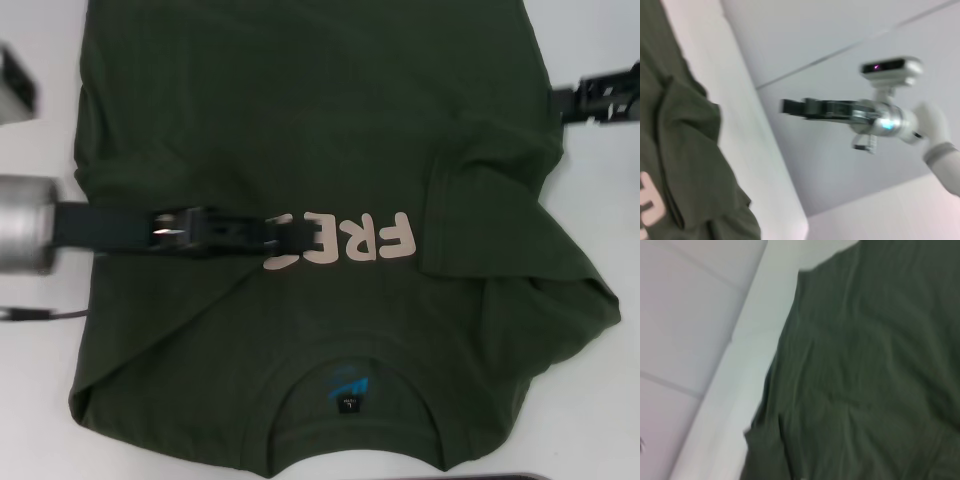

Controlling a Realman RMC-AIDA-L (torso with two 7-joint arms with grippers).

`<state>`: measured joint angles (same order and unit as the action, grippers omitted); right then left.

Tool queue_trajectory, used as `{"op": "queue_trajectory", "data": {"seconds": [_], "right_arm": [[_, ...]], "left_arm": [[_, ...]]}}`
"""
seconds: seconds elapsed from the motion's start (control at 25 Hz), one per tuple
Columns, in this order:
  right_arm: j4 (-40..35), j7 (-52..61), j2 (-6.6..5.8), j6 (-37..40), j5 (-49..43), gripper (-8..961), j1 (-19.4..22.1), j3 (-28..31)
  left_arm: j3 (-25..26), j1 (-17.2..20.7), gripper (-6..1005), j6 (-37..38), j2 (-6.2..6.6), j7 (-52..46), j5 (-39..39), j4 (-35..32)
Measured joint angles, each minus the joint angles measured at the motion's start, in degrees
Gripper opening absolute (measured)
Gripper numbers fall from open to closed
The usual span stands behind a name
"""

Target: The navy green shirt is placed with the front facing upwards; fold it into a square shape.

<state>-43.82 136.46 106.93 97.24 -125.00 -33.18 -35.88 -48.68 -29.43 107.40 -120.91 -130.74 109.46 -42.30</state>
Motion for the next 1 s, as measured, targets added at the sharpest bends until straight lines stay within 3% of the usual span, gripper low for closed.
{"op": "queue_trajectory", "data": {"seconds": [0.16, 0.28, 0.32, 0.68, 1.0], "right_arm": [[-0.02, 0.6, -0.18, 0.97, -3.91, 503, -0.38, -4.19], [-0.04, 0.96, -0.18, 2.14, -8.78, 502, -0.57, -4.49], [-0.07, 0.95, -0.19, 2.44, -10.12, 502, -0.52, -4.49], [0.28, 0.01, 1.4, 2.92, -14.12, 501, 0.04, -5.55], [0.11, 1.1, 2.46, 3.02, -14.18, 497, -0.85, -8.34]], "left_arm": [[5.28, 2.04, 550, 4.49, 2.21, 0.45, -0.14, 0.02], [8.67, 2.92, 550, 5.78, 2.83, 0.59, -0.15, -0.13], [12.39, 3.98, 550, 6.8, 3.83, 0.8, -0.16, -0.23], [15.94, 4.88, 550, 7.04, 6.08, 0.73, -0.35, -0.29], [16.86, 4.73, 550, 7.27, 6.33, 0.53, -0.39, -0.18]]}}
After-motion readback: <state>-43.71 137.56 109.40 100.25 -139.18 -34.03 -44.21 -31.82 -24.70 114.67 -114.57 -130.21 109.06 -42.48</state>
